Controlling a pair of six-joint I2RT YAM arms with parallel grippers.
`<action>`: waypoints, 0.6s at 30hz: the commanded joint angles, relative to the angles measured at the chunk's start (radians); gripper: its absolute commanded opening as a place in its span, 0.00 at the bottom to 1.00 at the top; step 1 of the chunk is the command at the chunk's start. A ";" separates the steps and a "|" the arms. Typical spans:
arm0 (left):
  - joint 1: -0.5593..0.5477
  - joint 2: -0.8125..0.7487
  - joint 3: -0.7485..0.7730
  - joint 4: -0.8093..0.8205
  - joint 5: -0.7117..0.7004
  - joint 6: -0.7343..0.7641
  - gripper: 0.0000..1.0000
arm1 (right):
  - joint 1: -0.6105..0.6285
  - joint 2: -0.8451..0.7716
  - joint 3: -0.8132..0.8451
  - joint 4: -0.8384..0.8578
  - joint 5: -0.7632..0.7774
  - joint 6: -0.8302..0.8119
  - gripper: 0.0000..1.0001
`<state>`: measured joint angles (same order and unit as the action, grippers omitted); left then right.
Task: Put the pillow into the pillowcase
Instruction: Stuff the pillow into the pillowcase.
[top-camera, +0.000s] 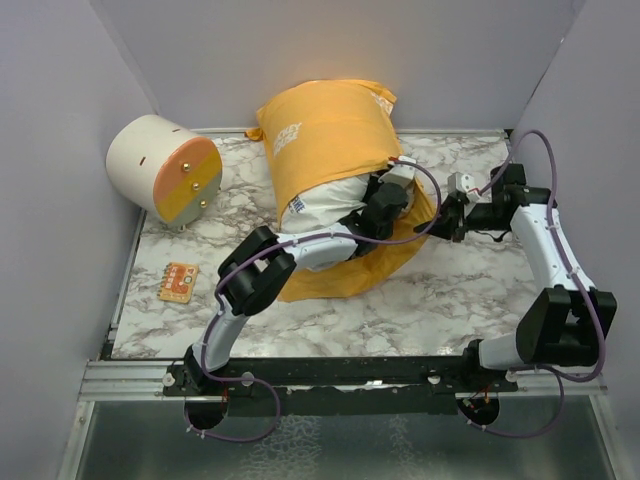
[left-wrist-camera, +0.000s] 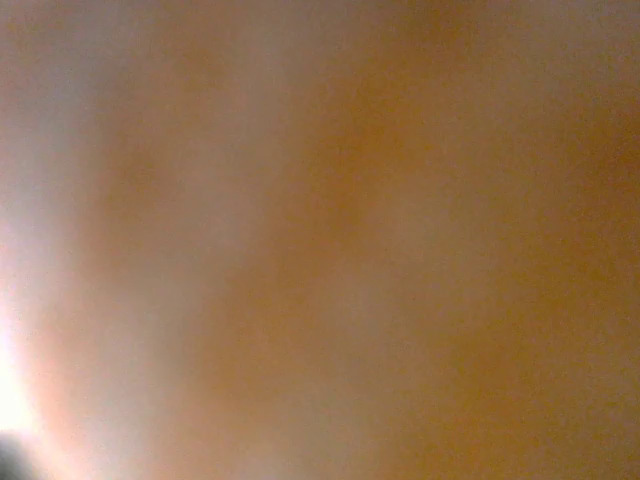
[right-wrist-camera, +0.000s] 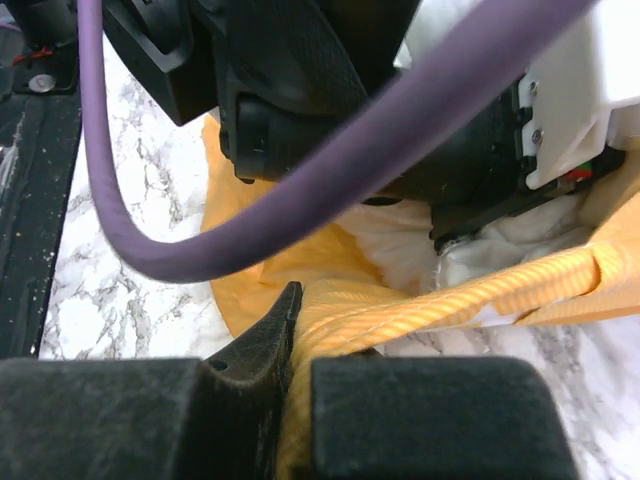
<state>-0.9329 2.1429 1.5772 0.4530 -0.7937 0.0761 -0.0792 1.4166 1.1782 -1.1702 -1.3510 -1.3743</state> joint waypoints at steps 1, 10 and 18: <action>0.200 0.037 0.045 -0.080 -0.045 -0.221 0.00 | 0.020 -0.164 0.041 -0.039 -0.242 0.268 0.00; 0.253 -0.117 -0.170 0.114 0.342 -0.238 0.37 | 0.014 -0.212 -0.216 0.525 0.031 0.774 0.00; 0.293 -0.061 -0.147 0.013 0.051 -0.178 0.00 | -0.024 -0.275 -0.161 0.574 0.057 0.896 0.00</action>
<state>-0.8162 2.0235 1.4136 0.4553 -0.4137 -0.1204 -0.0978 1.2304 0.9798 -0.6388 -1.2495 -0.6231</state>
